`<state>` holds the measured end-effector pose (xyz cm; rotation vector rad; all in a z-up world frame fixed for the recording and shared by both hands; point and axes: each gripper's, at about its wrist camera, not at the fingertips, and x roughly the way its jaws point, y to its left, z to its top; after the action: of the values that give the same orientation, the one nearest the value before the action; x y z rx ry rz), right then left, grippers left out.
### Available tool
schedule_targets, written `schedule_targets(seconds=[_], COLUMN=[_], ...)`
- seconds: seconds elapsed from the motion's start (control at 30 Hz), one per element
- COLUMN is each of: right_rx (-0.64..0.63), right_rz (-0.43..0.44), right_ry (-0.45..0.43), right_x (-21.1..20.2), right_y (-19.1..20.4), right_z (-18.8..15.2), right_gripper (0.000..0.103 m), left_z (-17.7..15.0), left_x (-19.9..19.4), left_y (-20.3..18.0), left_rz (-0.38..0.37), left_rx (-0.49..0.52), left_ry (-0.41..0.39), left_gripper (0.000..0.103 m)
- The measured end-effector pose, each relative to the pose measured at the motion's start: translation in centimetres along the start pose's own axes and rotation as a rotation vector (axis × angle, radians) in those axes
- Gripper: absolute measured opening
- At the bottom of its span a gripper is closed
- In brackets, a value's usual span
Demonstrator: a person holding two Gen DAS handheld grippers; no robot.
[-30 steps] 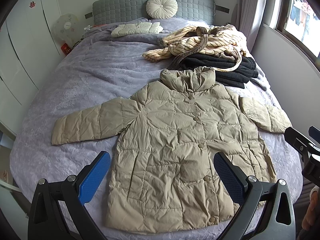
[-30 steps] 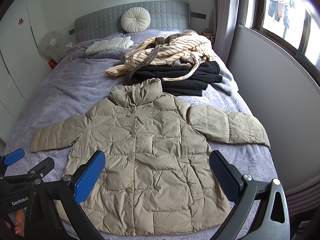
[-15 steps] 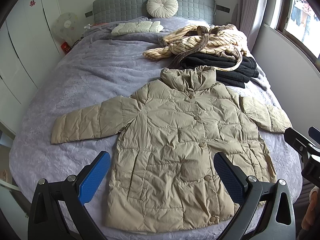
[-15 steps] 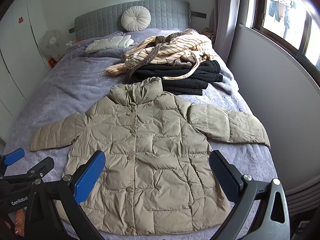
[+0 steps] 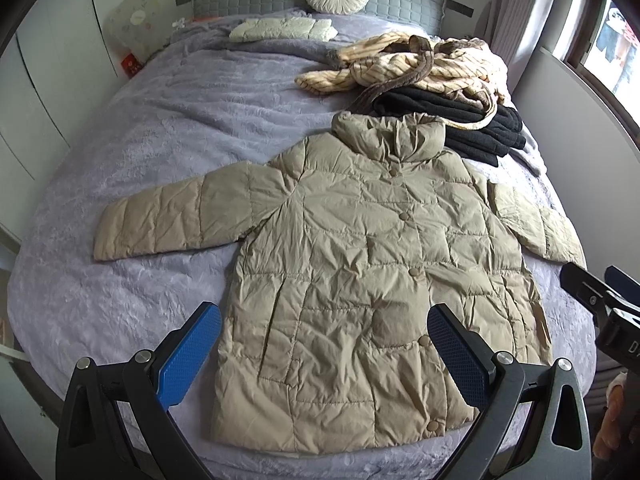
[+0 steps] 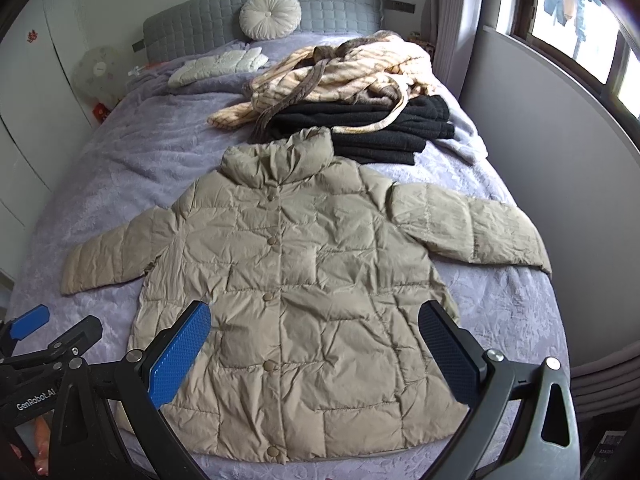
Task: Fold large clothes
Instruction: 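Grasp the jacket sleeve nearest the left tool and fold it across the body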
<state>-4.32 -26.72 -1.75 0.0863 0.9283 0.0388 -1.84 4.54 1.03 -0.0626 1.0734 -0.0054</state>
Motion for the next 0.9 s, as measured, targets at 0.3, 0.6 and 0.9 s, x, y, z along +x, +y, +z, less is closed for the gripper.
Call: schedule_targets(seconds=[0.3, 0.6, 0.9], right_rx=[-0.029, -0.113, -0.162], right_rz=[0.107, 0.170, 0.209], right_ry=[0.150, 0.276, 0.387], right_x=[5.2, 13.1, 19.2], right_y=[6.2, 14.9, 19.7], right_z=[0.5, 0.2, -1.3], right_gripper=[0.103, 0.103, 0.103], left_z=[1.0, 1.0, 1.4], left_x=[4.6, 14.4, 25.6], left_y=[10.0, 21.6, 32.2], left_rz=[0.006, 0.029, -0.234], left_rx=[-0.171, -0.327, -0.674], left_ry=[0.044, 0.107, 0.078], left_gripper=[0.103, 0.103, 0.103])
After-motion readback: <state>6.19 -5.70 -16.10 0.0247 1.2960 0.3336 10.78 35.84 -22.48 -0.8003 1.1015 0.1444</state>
